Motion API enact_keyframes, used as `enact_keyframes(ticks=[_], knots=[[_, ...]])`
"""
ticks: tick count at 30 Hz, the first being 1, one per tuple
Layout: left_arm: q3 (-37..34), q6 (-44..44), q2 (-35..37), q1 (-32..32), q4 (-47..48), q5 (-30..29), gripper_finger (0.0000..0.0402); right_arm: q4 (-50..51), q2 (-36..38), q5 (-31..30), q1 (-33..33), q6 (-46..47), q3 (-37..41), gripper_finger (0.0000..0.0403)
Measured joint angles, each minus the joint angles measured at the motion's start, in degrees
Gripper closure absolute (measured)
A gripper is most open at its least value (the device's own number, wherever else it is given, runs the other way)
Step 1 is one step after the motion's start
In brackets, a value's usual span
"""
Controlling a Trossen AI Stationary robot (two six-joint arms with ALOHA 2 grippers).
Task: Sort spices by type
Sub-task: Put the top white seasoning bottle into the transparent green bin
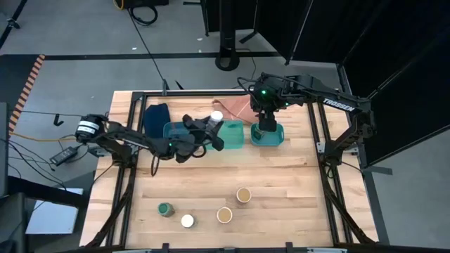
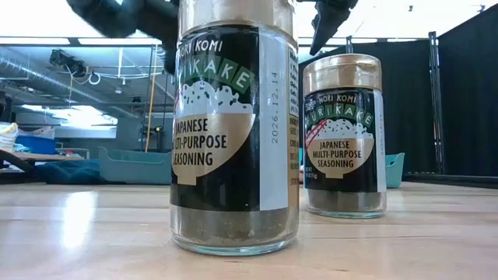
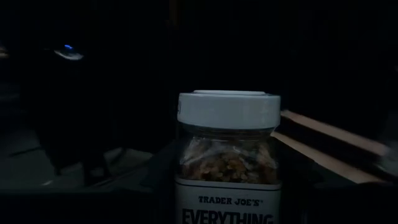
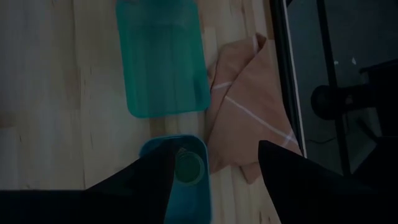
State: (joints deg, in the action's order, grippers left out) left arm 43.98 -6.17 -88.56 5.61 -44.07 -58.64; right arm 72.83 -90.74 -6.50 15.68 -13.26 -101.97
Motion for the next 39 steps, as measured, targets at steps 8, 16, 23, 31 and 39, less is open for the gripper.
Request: enact_keyframes(ticks=[8,16,23,31,39], knots=[[-3.1,3.0,-8.9,0.0,-13.9,-7.3,0.0219,-1.2,0.0,0.2,1.3,2.0,0.0,0.0171],[-0.3,2.8,-19.1,0.0,-22.6,-10.3,0.0219,-1.2,0.0,0.2,2.6,3.5,0.0,0.0171],[0.6,-3.9,-25.0,-0.8,-26.5,-14.2,0.0219,-1.3,0.0,0.3,2.8,5.4,0.0,0.0175],[0.8,-5.8,-27.6,-0.9,-27.4,-18.0,0.0205,-3.1,0.0,0.3,3.0,5.8,0.0,0.0176],[3.4,-6.1,-31.6,-1.0,-26.8,-17.7,0.0211,-4.3,0.0,0.3,3.0,6.0,0.0,0.0176]])
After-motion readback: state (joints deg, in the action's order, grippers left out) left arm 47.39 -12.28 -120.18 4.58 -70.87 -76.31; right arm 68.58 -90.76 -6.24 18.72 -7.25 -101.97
